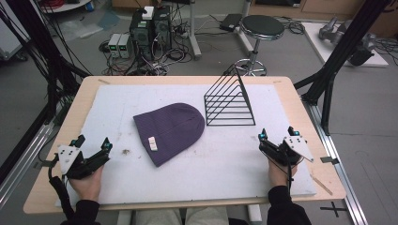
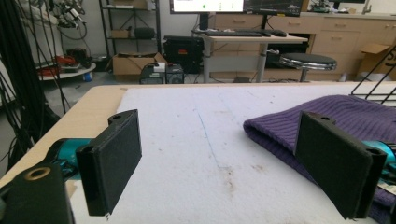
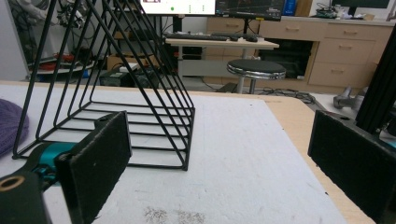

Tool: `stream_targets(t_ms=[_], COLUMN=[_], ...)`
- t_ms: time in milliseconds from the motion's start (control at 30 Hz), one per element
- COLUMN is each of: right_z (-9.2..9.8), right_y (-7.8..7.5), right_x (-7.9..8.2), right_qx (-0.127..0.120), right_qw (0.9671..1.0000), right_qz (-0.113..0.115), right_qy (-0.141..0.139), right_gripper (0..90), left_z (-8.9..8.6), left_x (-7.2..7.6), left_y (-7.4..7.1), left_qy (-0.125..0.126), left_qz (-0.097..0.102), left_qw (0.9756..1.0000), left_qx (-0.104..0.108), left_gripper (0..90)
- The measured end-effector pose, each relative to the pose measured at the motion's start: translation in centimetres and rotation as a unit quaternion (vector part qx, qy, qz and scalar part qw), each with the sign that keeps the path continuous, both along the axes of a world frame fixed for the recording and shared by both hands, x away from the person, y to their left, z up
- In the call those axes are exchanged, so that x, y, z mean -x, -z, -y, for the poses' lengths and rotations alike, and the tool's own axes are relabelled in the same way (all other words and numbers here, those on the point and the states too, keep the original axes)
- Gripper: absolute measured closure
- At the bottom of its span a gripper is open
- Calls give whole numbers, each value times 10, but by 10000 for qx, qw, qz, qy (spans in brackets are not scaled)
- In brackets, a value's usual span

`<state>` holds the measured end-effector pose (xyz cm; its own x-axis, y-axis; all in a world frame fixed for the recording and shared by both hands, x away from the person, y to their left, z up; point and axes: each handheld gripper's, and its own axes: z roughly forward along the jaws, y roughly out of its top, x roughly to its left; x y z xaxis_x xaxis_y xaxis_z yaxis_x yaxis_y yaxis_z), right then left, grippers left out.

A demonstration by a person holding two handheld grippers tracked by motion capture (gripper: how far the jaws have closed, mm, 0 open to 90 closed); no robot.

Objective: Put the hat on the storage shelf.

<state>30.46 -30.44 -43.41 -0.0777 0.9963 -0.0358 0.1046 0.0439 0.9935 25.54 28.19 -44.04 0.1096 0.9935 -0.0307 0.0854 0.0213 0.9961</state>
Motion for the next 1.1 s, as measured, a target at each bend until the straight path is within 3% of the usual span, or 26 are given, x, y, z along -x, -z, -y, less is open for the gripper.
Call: stream_targets(t_ms=[133, 333, 433, 500, 700, 833, 933, 1100], right_z=[0, 0, 0, 2, 4, 5, 6, 5], right_y=[0, 1, 0, 0, 0, -2, -2, -2], right_x=[1, 1, 1, 1, 1, 2, 1, 1], right_qx=[-18, -46, -58, -21, -153, -200, -191, -215], right_qw=[10000, 10000, 10000, 10000, 9999, 9998, 9998, 9997], right_qz=[11, -22, -12, -7, 5, 24, 23, -40], right_qy=[-16, -43, -44, -22, -39, -67, -59, -140], right_gripper=[52, 52, 52, 51, 52, 51, 51, 51], left_z=[1, 0, -3, -7, -12, -23, -25, -21], left_x=[1, 1, 0, 0, 1, -8, -17, -38], left_y=[-1, -7, -16, -24, -48, -66, -83, -112], left_qy=[224, 302, 336, 424, 586, 747, 898, 1204], left_qz=[63, 28, -59, -244, -171, -243, -342, -409], left_qw=[9996, 9995, 9992, 9988, 9981, 9969, 9953, 9902], left_qx=[134, -74, -206, -7, -74, 79, -96, -570], left_gripper=[158, 158, 158, 166, 165, 166, 166, 163])
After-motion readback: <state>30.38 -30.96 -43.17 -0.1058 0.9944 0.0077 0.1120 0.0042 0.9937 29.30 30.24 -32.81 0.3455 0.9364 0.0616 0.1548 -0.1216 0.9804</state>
